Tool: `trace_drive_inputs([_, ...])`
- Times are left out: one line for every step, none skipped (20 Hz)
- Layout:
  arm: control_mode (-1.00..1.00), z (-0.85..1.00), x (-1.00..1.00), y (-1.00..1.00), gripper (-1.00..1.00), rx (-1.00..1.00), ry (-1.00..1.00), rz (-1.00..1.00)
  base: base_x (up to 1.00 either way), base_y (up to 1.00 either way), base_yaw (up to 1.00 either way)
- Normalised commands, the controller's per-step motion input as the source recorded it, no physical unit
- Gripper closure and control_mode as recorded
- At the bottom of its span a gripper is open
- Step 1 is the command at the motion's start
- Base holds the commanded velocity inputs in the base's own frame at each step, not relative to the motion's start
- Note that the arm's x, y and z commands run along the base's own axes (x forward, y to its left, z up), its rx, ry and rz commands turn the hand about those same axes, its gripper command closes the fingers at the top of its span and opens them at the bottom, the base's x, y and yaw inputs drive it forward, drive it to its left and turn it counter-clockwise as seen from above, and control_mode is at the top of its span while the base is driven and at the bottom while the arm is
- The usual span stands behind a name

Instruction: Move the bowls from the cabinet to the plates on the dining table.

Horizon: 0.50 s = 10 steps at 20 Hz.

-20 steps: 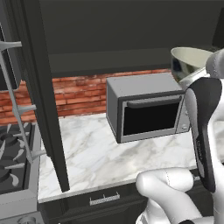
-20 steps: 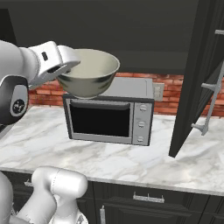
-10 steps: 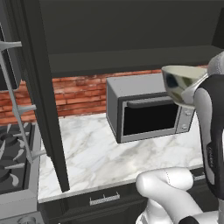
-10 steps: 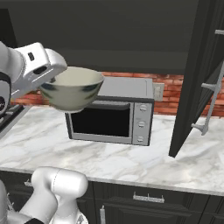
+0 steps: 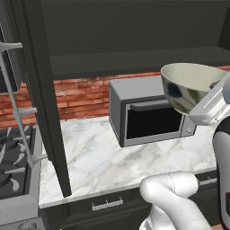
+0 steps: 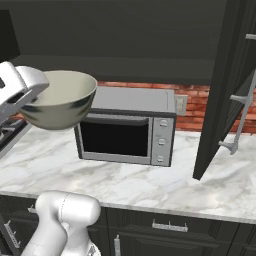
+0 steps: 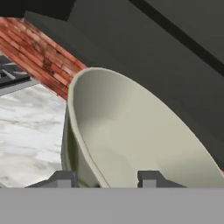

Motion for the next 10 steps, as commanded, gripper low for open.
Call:
trace_drive_inputs([-1.00,-0.12,-0.06,0.16,1.00,-0.03,-0.16,0.10,0.00,0.00,0.00])
trace_drive_inputs([-1.00,0.00,-0.01,0.15,1.00,-0.01,-0.11,0.09,0.00,0.00,0.00])
trace_drive_inputs([-1.00,0.00,-0.01,0.09,1.00,0.00,-0.05,0.09,0.00,0.00,0.00])
trace_drive_inputs([-1.00,0.00,-0.05,0.04,1.00,0.00,0.00,0.07,0.00,0.00,0.00])
trace_drive_inputs([-1.00,0.00,-0.01,0.00,1.00,0.00,0.00,0.05,0.00,0.00,0.00])
trace_drive_inputs([-1.00,0.00,0.00,0.00,1.00,0.00,0.07,0.02,0.00,0.00,0.00])
trace_drive_inputs([-1.00,-0.01,0.00,0.02,1.00,0.00,0.01,0.00,0.00,0.00,0.00])
trace_drive_inputs([-1.00,0.00,0.00,0.00,1.00,0.00,0.00,0.00,0.00,0.00,0.00])
trace_drive_inputs([-1.00,0.00,0.00,0.00,1.00,0.00,0.00,0.00,0.00,0.00,0.00])
trace_drive_inputs([-1.00,0.00,0.00,0.00,1.00,0.00,0.00,0.00,0.00,0.00,0.00])
